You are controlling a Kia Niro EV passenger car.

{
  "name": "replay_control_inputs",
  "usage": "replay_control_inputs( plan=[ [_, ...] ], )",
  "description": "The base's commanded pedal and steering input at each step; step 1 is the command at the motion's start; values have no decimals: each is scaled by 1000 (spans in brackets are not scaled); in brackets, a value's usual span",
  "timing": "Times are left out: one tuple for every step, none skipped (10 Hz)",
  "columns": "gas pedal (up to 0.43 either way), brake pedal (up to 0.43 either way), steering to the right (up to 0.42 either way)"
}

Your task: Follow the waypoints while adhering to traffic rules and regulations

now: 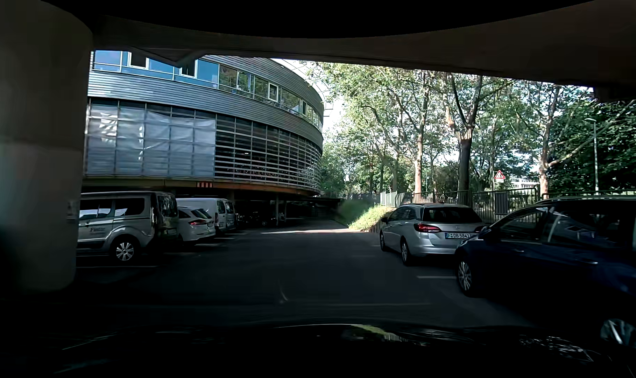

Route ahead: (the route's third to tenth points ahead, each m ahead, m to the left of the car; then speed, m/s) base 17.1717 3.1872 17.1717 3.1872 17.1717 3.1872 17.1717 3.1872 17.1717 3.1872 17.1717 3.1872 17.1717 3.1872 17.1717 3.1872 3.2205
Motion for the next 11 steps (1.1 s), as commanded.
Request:
replay_control_inputs(
  plan=[
    [8, 0, -18],
    [8, 0, -16],
    [8, 0, -13],
    [8, 0, -12],
    [8, 0, -10],
    [8, 0, -8],
    [8, 0, -7],
    [8, 0, -7],
    [8, 0, -5],
    [8, 0, -2],
    [8, 0, 1]
  ],
)
